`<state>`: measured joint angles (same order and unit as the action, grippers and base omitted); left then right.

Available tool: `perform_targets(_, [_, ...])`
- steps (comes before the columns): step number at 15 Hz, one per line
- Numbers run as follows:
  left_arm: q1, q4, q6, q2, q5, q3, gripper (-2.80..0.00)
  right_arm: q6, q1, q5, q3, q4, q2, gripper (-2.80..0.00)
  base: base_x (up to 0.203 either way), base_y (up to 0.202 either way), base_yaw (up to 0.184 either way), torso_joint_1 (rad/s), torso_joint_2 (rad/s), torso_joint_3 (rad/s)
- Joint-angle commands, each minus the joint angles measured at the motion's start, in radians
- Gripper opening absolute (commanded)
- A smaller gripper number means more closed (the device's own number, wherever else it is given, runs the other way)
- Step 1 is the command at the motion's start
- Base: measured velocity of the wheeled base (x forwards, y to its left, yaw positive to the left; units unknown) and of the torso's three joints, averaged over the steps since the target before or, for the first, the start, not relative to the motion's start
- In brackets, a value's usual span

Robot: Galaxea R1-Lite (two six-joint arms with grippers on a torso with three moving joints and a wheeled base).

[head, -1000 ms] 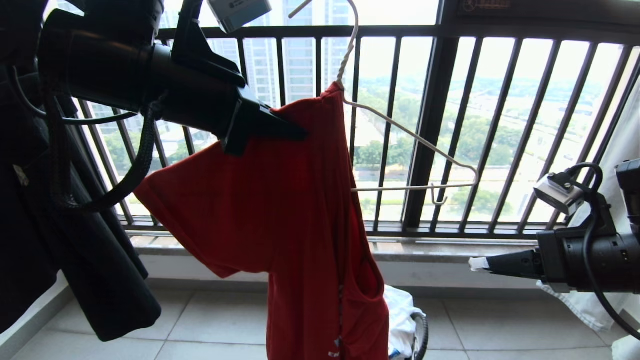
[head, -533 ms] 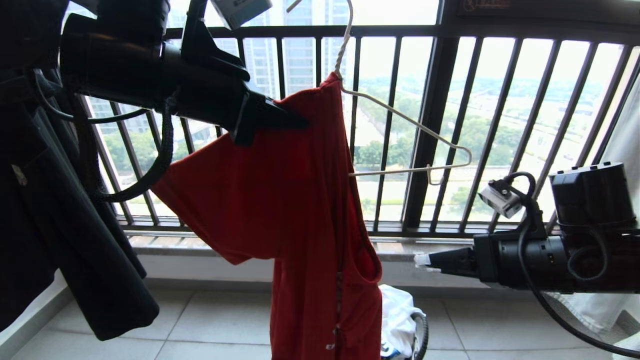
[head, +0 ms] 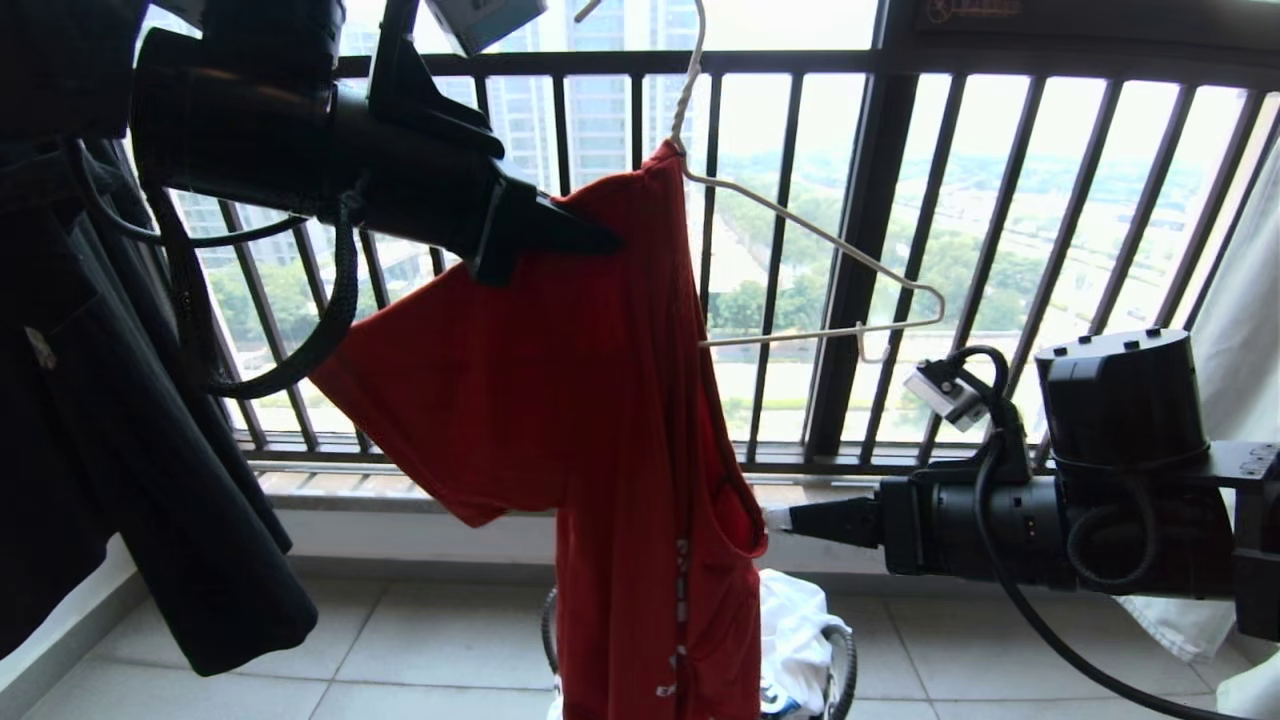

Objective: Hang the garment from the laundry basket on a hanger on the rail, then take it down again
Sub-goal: Hang the clothes on the clothes rack

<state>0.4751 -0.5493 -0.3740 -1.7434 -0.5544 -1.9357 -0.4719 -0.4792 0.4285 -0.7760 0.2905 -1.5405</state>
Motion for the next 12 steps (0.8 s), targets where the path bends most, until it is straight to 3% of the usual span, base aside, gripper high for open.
perform_targets(1, [0.000, -0.003, 0.031, 0.003, -0.003, 0.000, -2.80, -0.003, -0.015, -0.003, -0.029, 0.001, -0.018, 0.00, 0.000, 0.000, 0.000, 0.000, 0.00, 0.000])
perform_targets(12, [0.000, 0.000, 0.046, 0.012, -0.004, -0.003, -2.80, -0.007, -0.015, -0.020, -0.166, 0.002, -0.134, 0.00, 0.000, 0.000, 0.000, 0.000, 0.00, 0.000])
